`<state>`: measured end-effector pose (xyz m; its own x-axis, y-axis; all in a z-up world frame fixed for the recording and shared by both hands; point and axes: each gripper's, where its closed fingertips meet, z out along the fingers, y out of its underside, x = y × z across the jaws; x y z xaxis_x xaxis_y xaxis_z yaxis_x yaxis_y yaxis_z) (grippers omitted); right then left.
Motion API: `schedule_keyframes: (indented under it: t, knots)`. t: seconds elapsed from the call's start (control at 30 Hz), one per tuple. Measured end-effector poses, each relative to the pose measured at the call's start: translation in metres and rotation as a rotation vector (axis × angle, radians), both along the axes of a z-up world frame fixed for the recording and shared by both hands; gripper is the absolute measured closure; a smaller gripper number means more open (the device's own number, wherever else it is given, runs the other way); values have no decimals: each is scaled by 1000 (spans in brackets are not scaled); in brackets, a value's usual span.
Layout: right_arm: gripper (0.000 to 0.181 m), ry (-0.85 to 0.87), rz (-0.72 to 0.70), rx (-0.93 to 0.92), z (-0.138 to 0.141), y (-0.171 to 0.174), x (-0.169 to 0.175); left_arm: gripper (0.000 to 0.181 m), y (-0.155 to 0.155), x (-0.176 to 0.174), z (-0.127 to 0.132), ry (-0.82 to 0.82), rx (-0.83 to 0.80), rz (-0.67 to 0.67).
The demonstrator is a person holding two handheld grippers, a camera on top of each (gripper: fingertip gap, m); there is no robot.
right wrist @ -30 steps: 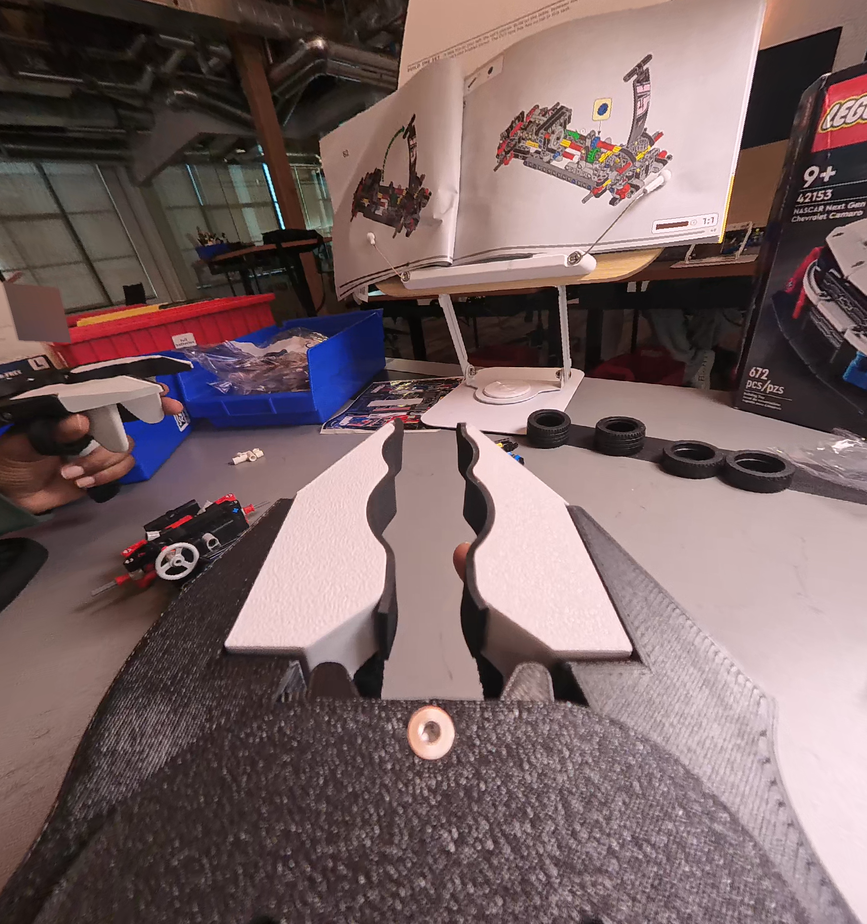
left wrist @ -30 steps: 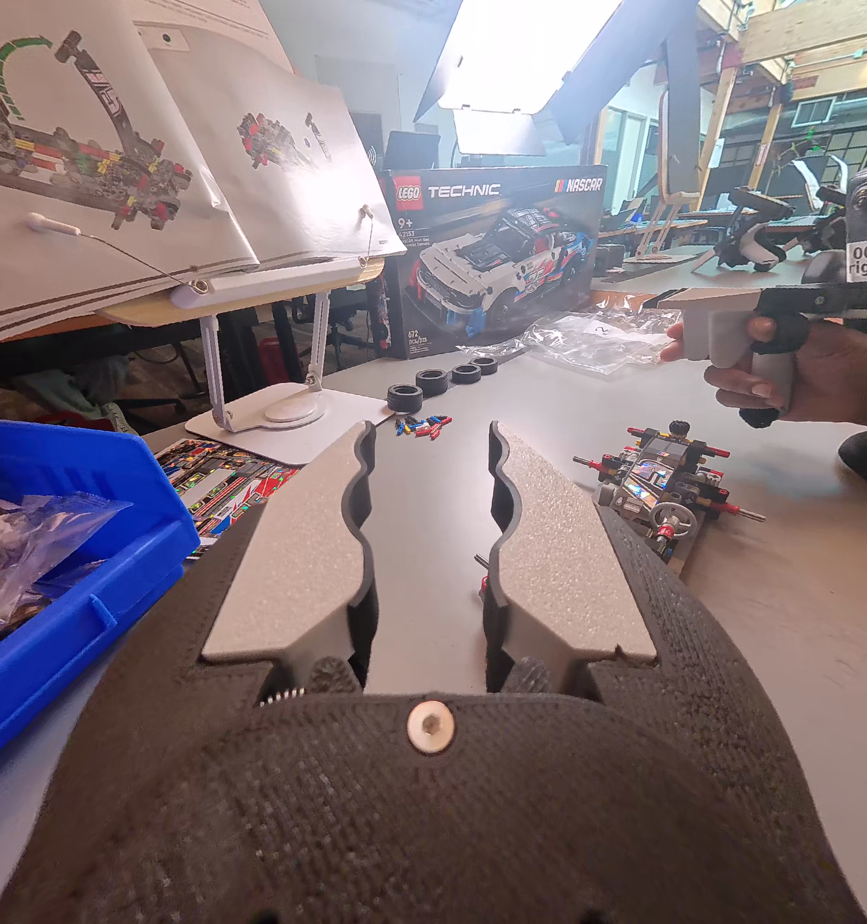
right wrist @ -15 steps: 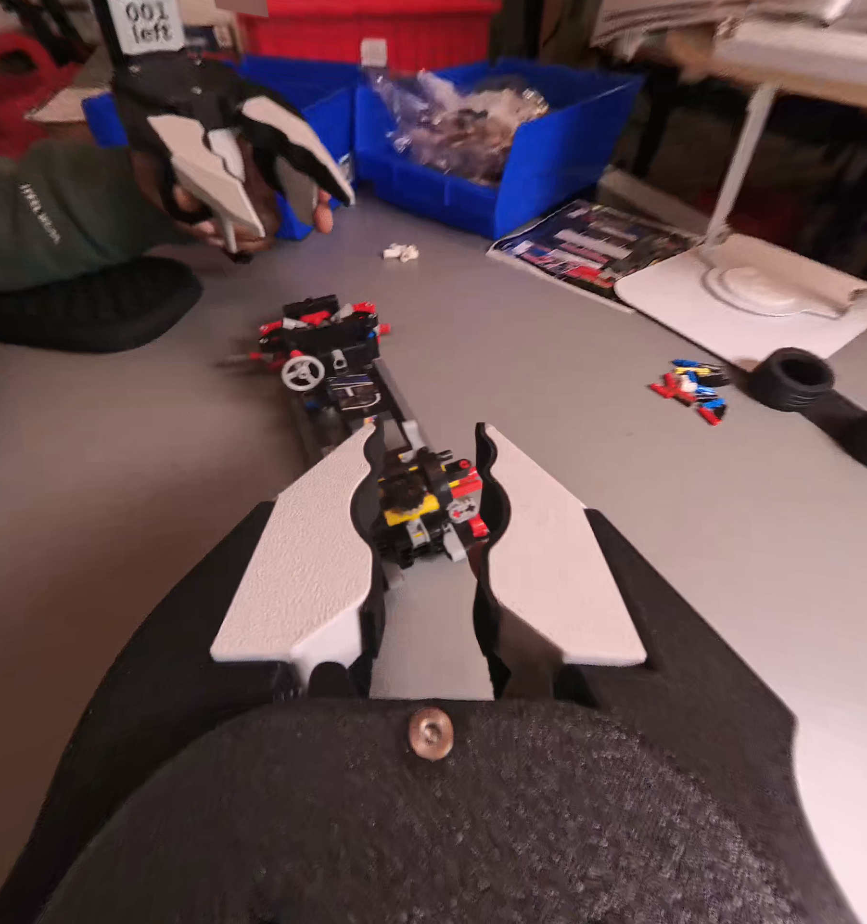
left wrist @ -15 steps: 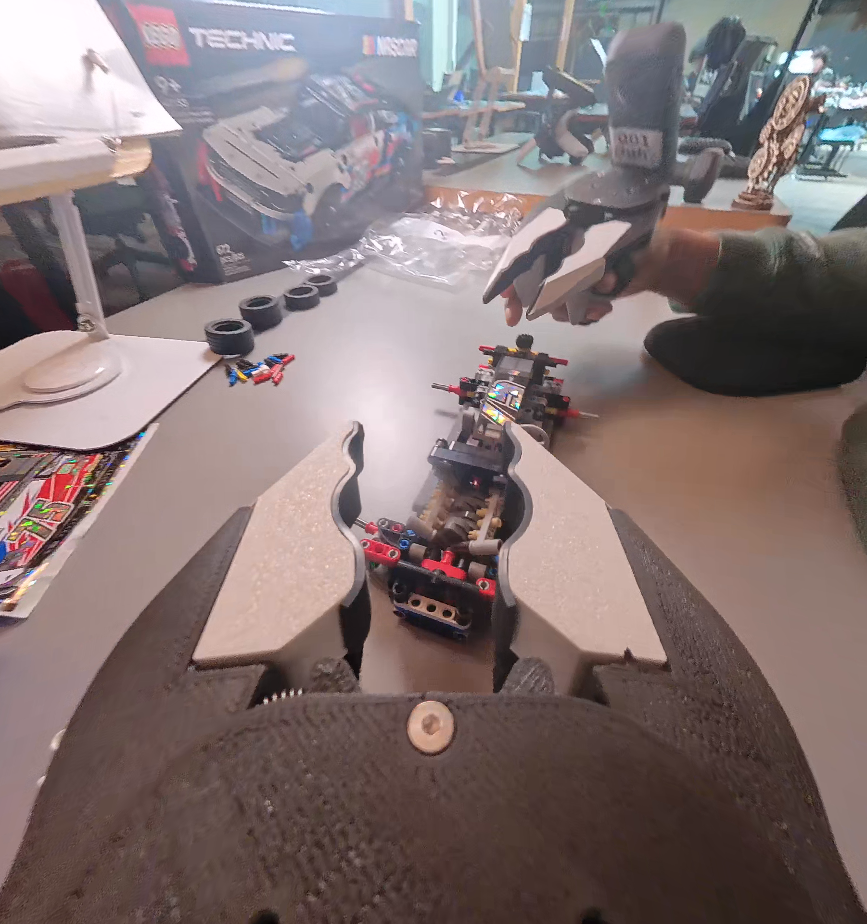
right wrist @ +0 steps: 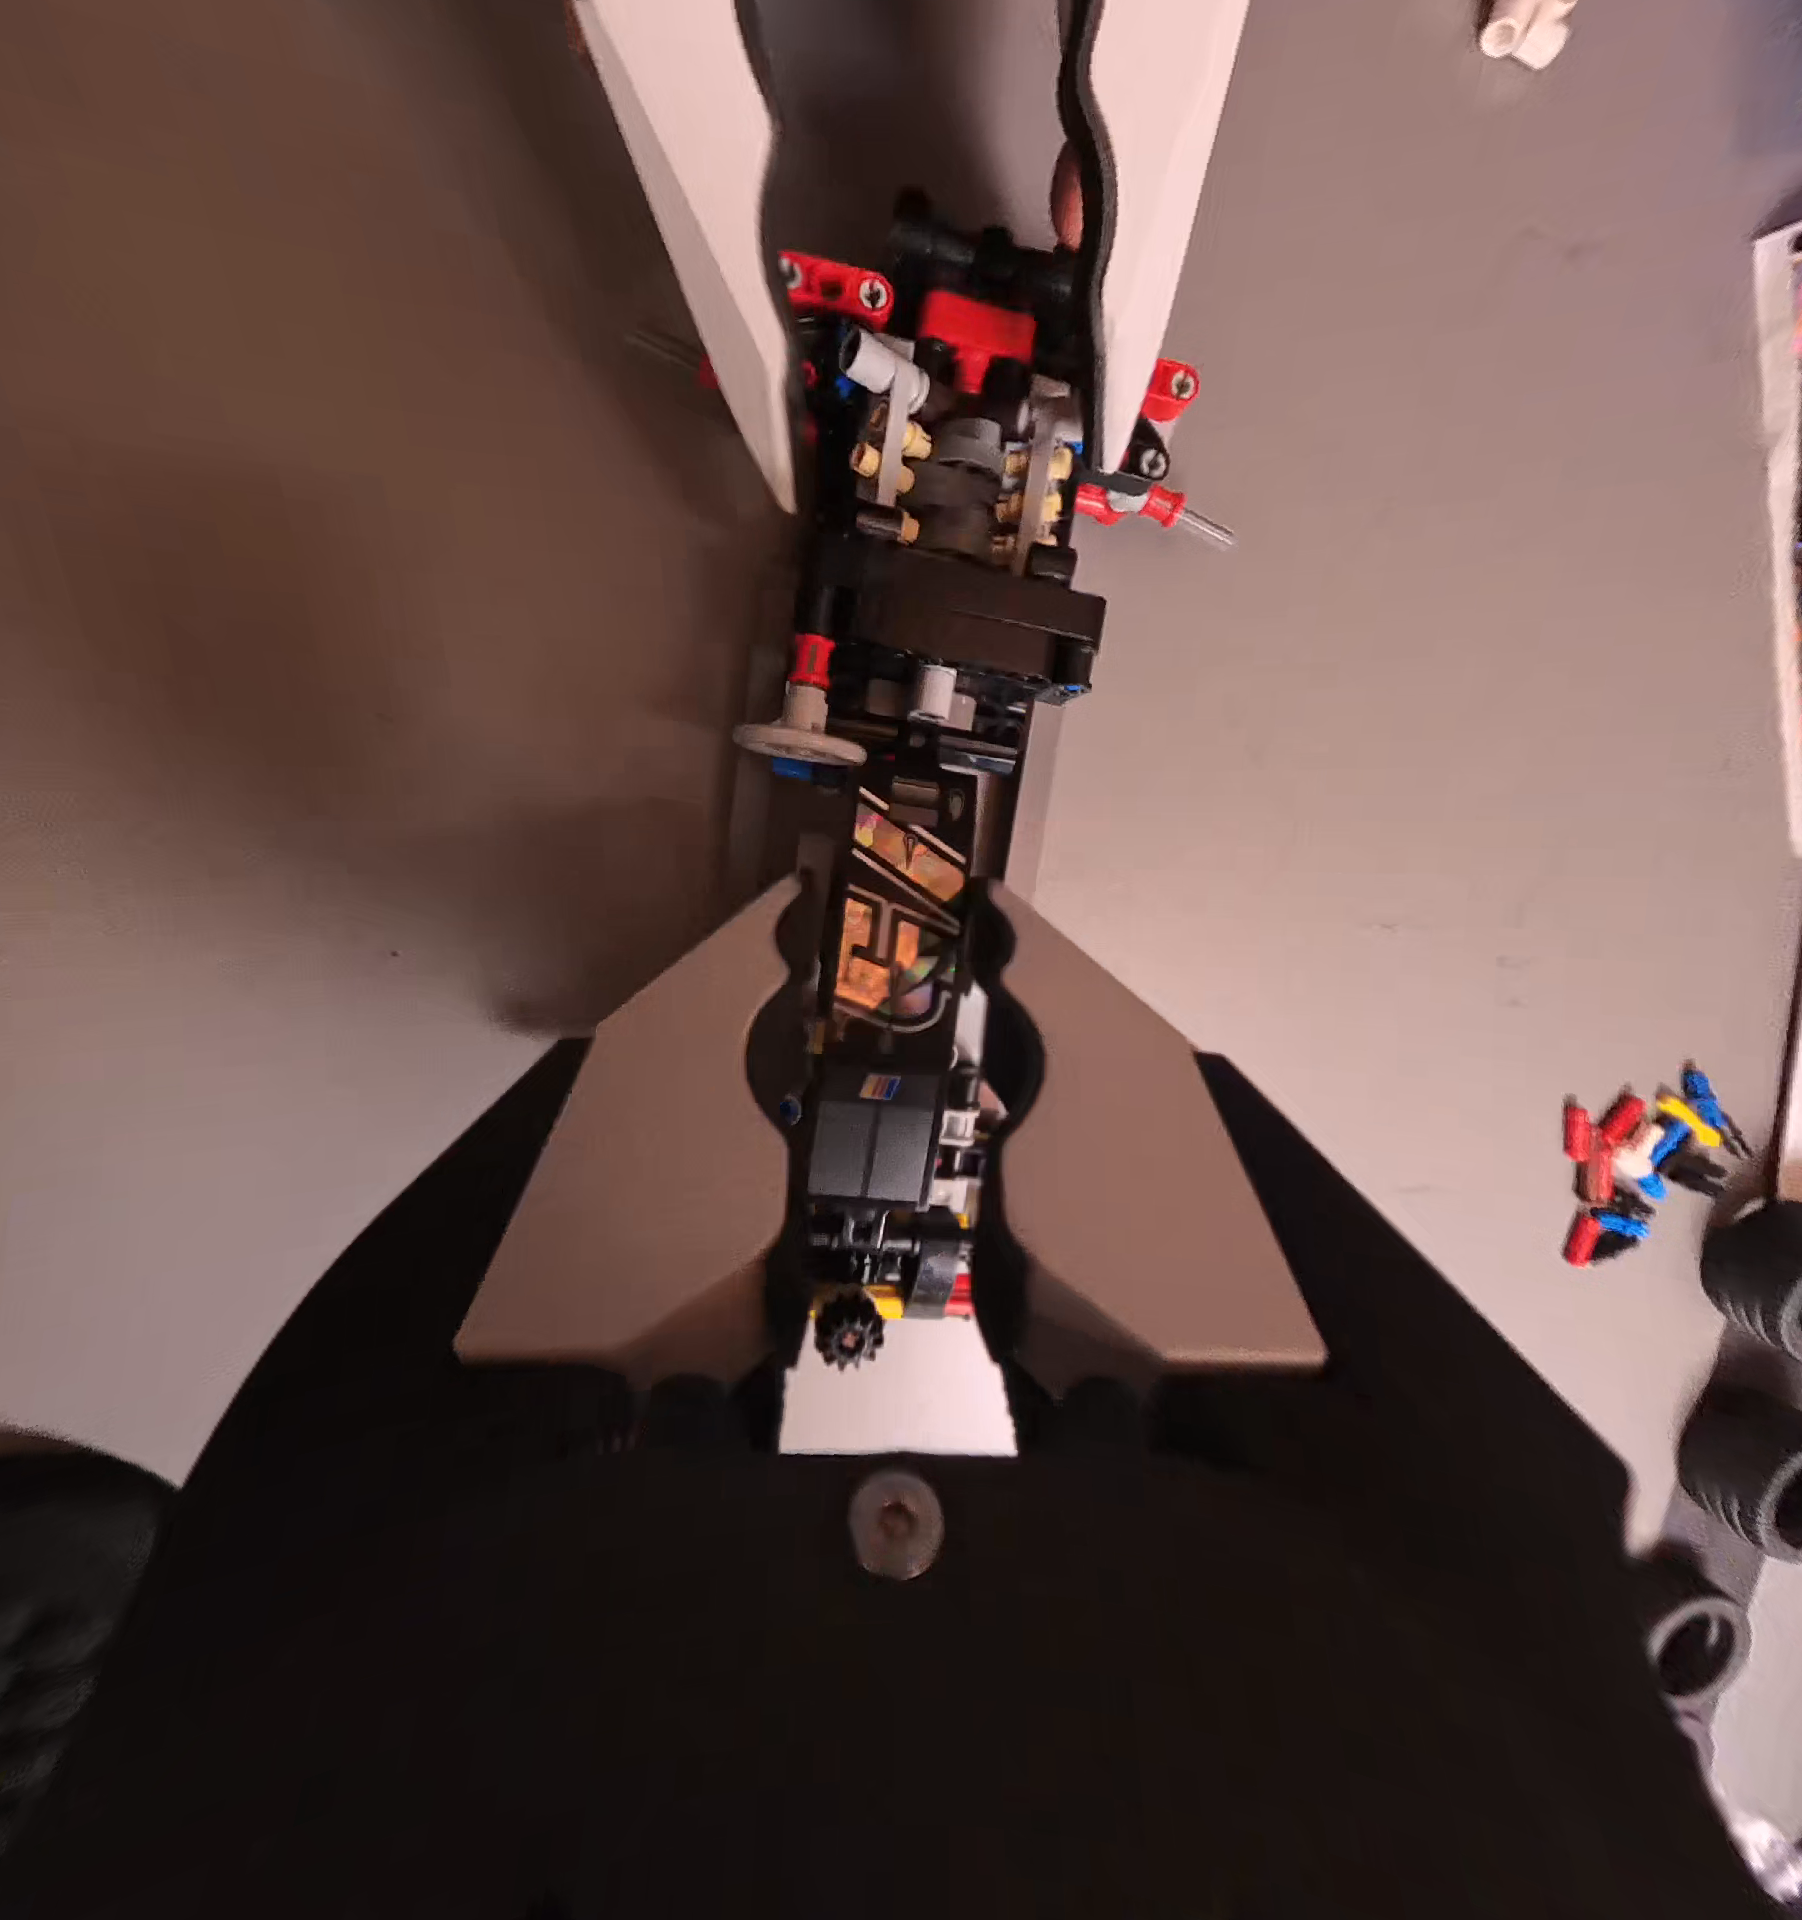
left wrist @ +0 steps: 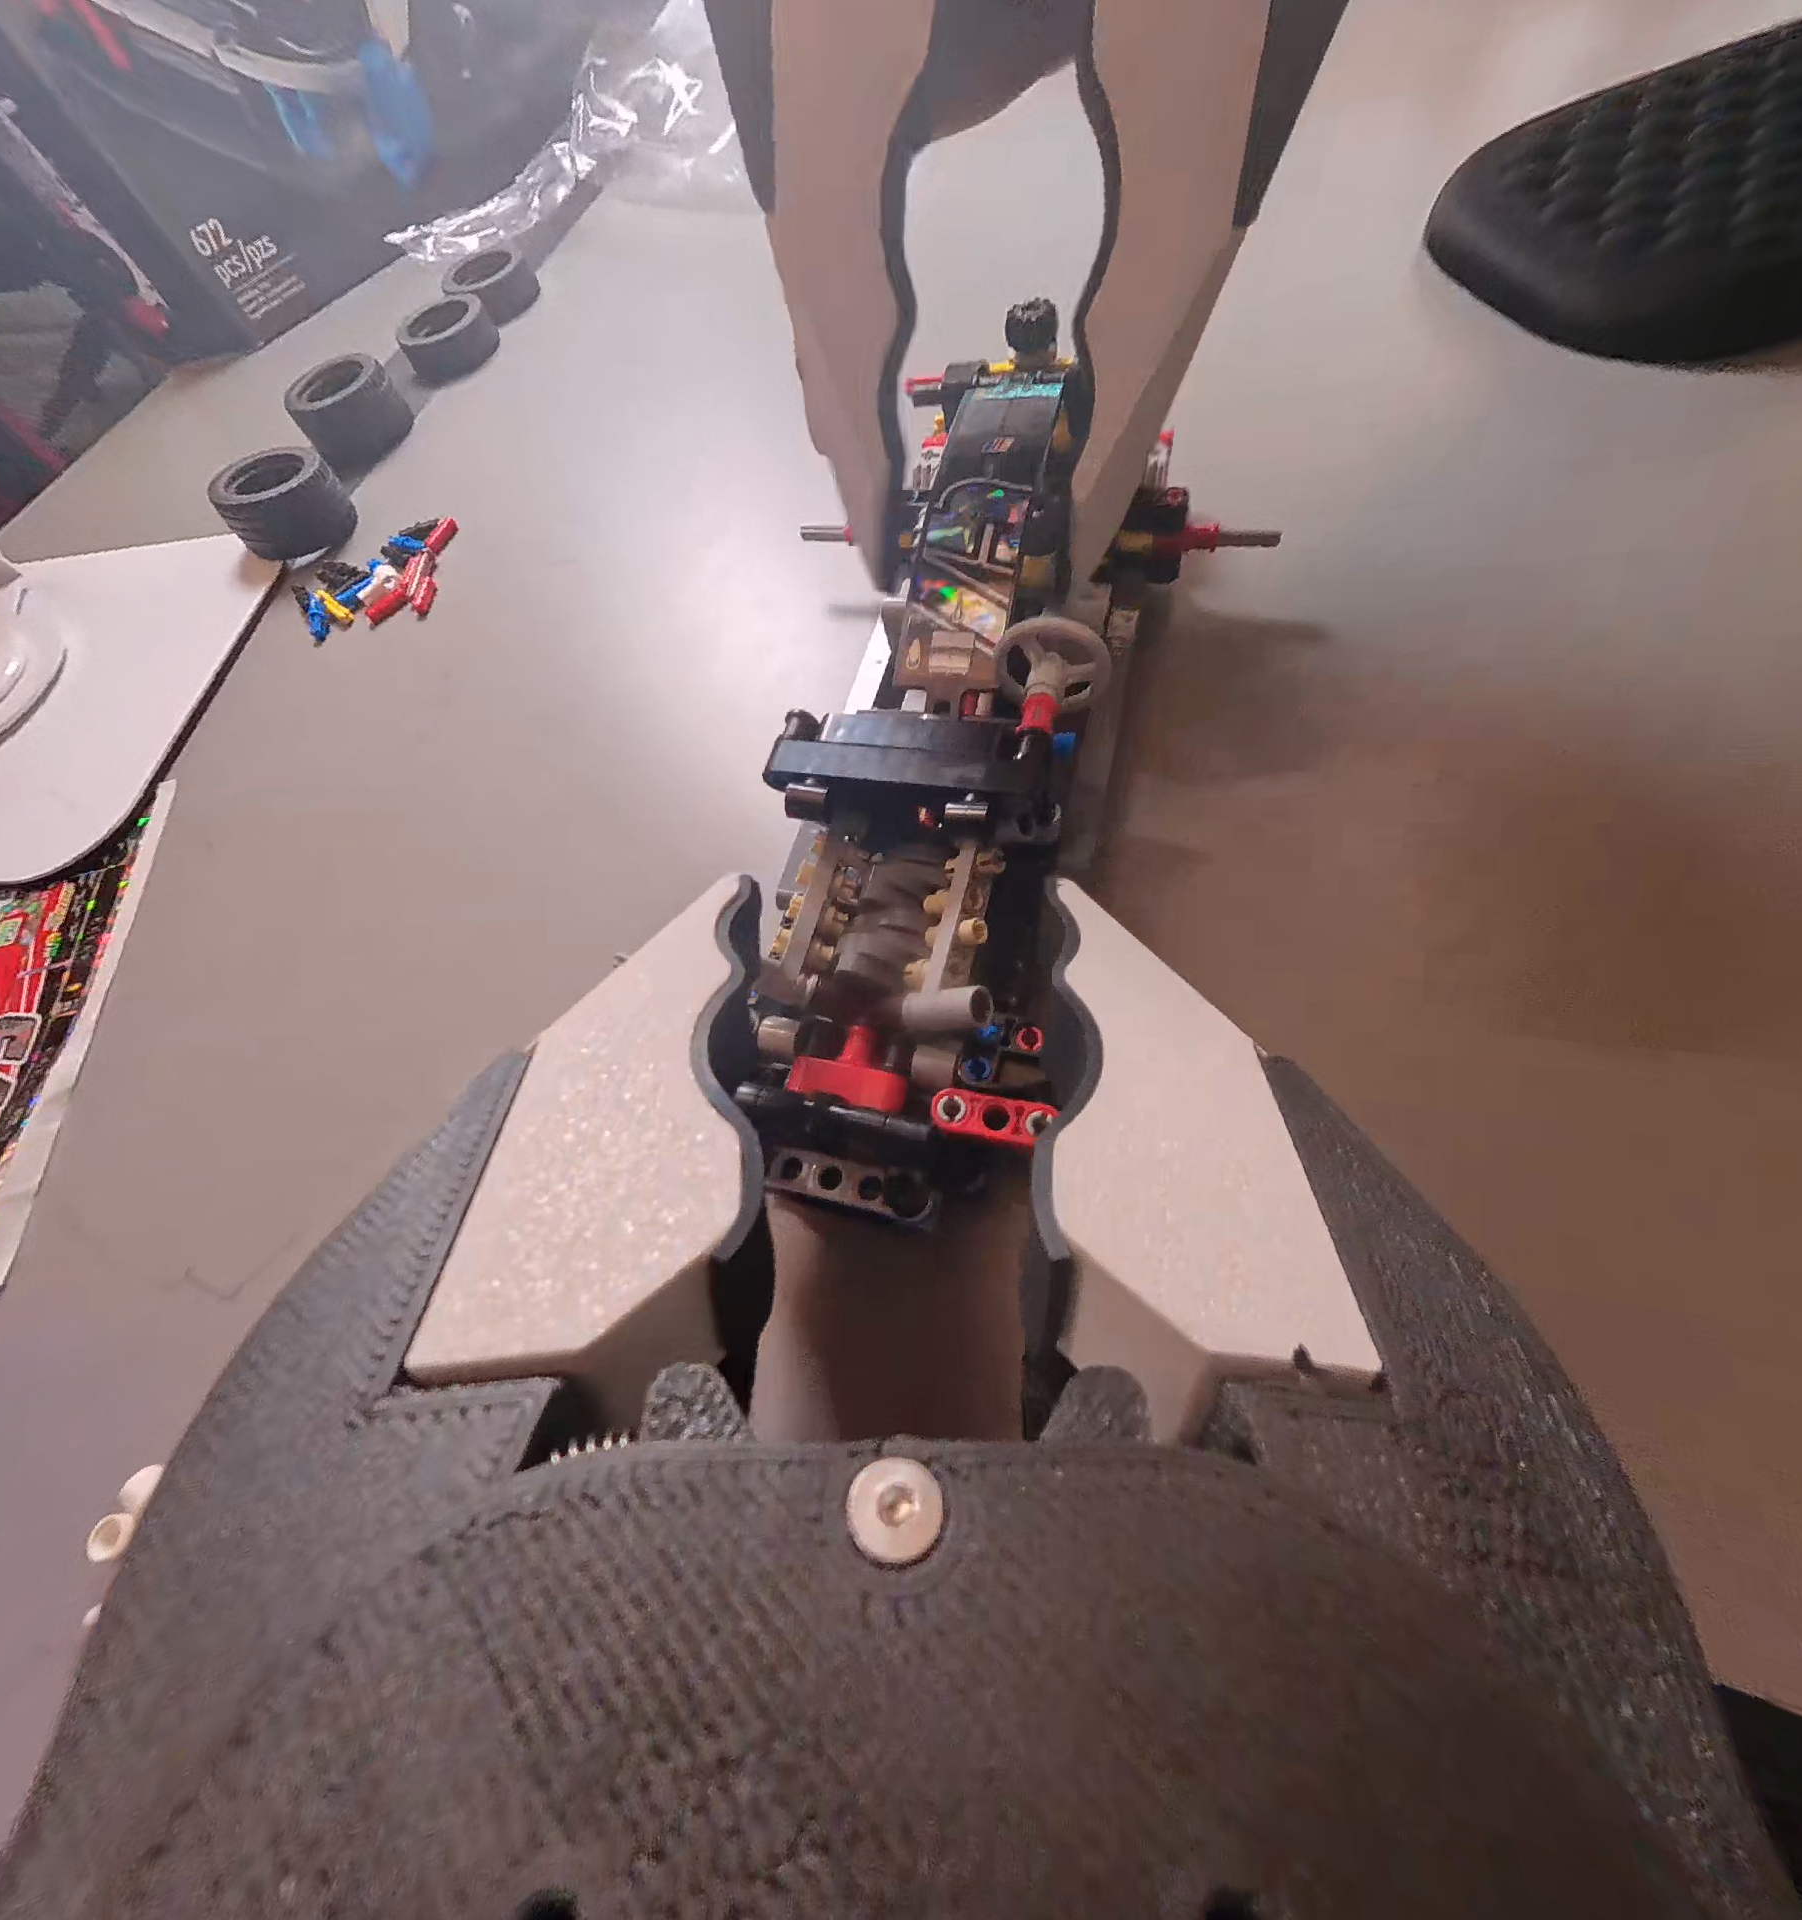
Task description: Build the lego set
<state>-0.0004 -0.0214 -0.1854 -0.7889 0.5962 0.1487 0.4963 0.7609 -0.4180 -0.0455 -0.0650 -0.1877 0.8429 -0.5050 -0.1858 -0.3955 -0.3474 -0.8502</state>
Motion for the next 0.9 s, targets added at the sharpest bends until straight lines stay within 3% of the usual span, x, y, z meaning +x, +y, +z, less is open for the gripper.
schedule_keyframes:
  t: [0.1,0.2,0.4,0.77,0.9]
  knots:
    - [158,4,2,-52,9,1,-1,138,0,-6,-4,48,-8,18]
    - [159,117,-17,-228,38,3,3,146,-1,-7,-5,68,-11,24]
    - [159,318,-142,-436,75,42,45,154,-1,-8,-8,84,-24,28]
    - [162,479,-312,-597,54,77,84,155,0,-8,-7,58,-33,42]
    - [138,485,-308,-526,59,77,82,155,0,-8,-7,55,-36,40]
